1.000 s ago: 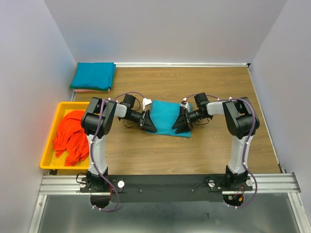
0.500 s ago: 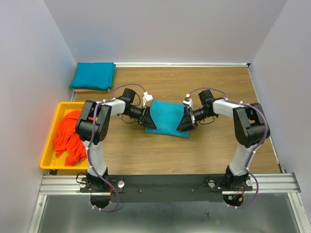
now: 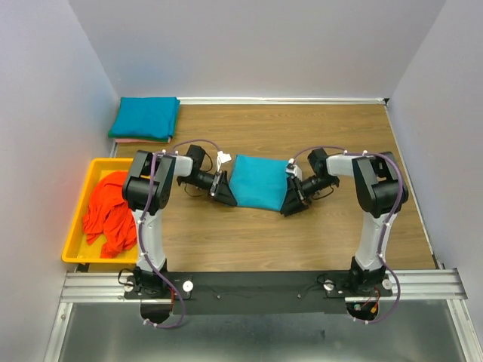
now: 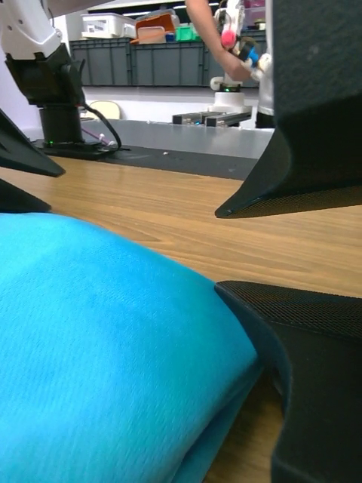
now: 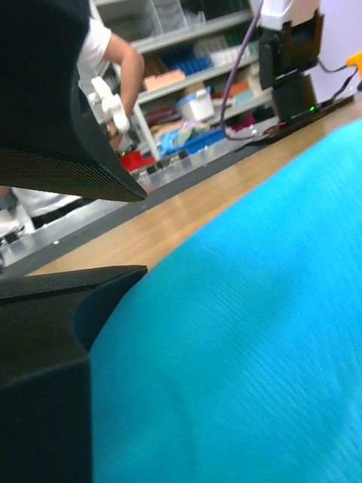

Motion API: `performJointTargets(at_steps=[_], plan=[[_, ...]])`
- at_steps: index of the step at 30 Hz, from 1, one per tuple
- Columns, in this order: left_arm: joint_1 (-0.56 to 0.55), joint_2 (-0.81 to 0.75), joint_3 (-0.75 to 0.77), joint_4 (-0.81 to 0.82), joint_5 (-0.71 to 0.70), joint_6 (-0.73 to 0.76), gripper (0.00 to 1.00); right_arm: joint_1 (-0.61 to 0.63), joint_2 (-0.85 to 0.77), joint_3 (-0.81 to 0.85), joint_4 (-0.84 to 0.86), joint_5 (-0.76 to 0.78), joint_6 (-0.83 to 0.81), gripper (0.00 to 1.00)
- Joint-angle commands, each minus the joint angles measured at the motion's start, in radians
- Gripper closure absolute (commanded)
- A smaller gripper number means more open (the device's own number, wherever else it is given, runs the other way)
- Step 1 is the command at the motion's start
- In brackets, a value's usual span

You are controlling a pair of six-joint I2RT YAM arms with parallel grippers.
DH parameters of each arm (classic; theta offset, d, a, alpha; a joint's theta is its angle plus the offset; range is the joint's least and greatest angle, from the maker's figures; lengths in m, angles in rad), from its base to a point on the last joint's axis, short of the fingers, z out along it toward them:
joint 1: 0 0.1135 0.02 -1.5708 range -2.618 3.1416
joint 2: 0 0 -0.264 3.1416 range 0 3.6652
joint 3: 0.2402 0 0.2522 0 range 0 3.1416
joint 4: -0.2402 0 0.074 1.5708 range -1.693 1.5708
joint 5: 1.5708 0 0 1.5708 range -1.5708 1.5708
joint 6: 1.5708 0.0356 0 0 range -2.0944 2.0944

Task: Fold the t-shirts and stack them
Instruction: Fold the tshirt

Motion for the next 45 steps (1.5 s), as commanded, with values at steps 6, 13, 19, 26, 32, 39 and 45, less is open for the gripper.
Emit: performJointTargets(at_steps=[6,13,19,26,32,39,45], plan=[[-0.020,0.003,0.421,-0.351,0.079,0.200,0.54,-0.019,-0.103,0.327,-0.169,-0.032,-0.086,0.52],[-0.035,0.082,0.454,0.393,-0.091,-0.467,0.53,-0.056,0.164,0.572,-0.134,0.029,-0.051,0.55],[0.000,0.285,0.537,0.589,-0.151,-0.656,0.54,-0.117,0.313,0.675,-0.097,0.054,-0.008,0.55],[0.046,0.374,0.534,0.580,-0.172,-0.652,0.56,-0.170,0.407,0.735,-0.092,0.069,-0.022,0.54],[0.066,0.321,0.517,0.559,-0.189,-0.599,0.57,-0.185,0.445,0.824,-0.100,0.112,-0.055,0.53],[0.072,0.057,0.571,0.390,-0.277,-0.303,0.39,-0.173,0.255,0.849,-0.081,0.104,-0.025,0.42],[0.095,-0.264,0.430,0.344,-0.529,-0.131,0.07,-0.090,0.077,0.808,-0.058,0.295,-0.055,0.39]])
